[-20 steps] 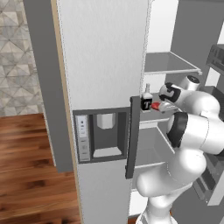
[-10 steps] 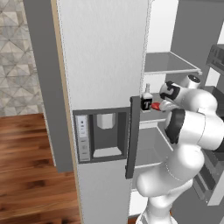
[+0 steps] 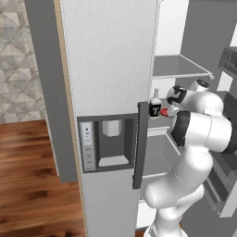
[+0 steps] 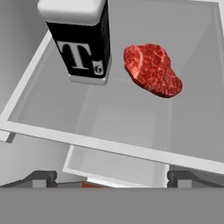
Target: Pick steak from the fridge and place it on the plate on the counter.
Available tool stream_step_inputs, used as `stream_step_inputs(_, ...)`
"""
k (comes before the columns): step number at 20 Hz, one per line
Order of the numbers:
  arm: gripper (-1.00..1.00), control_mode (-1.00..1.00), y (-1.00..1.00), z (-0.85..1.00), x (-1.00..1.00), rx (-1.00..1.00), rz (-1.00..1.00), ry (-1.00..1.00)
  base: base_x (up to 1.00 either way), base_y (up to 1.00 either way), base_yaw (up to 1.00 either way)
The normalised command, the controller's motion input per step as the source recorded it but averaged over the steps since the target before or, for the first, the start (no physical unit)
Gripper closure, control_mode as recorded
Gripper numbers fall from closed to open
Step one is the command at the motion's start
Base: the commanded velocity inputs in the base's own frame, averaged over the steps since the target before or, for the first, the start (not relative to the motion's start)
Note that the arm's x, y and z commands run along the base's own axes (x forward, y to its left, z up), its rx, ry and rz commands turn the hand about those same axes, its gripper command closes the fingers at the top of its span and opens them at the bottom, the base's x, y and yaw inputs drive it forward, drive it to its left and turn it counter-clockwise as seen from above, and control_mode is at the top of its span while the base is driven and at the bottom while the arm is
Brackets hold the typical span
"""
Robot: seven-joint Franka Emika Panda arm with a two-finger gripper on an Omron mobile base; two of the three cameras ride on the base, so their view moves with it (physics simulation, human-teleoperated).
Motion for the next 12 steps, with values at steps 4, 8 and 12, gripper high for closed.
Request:
stream_step_inputs(4, -1.0, -1.0, 0.0, -0.18, 0.12, 0.0, 0.0, 0.0, 0.0, 0.0, 0.0)
stream_step_inputs(8, -1.0, -1.0, 0.0, -0.12, 0.1, 0.0, 0.0, 0.0, 0.0, 0.0, 0.0)
stream_step_inputs(12, -1.0, -1.0, -0.01, -0.01, 0.09, 0.0, 0.0, 0.0, 0.0, 0.0, 0.0)
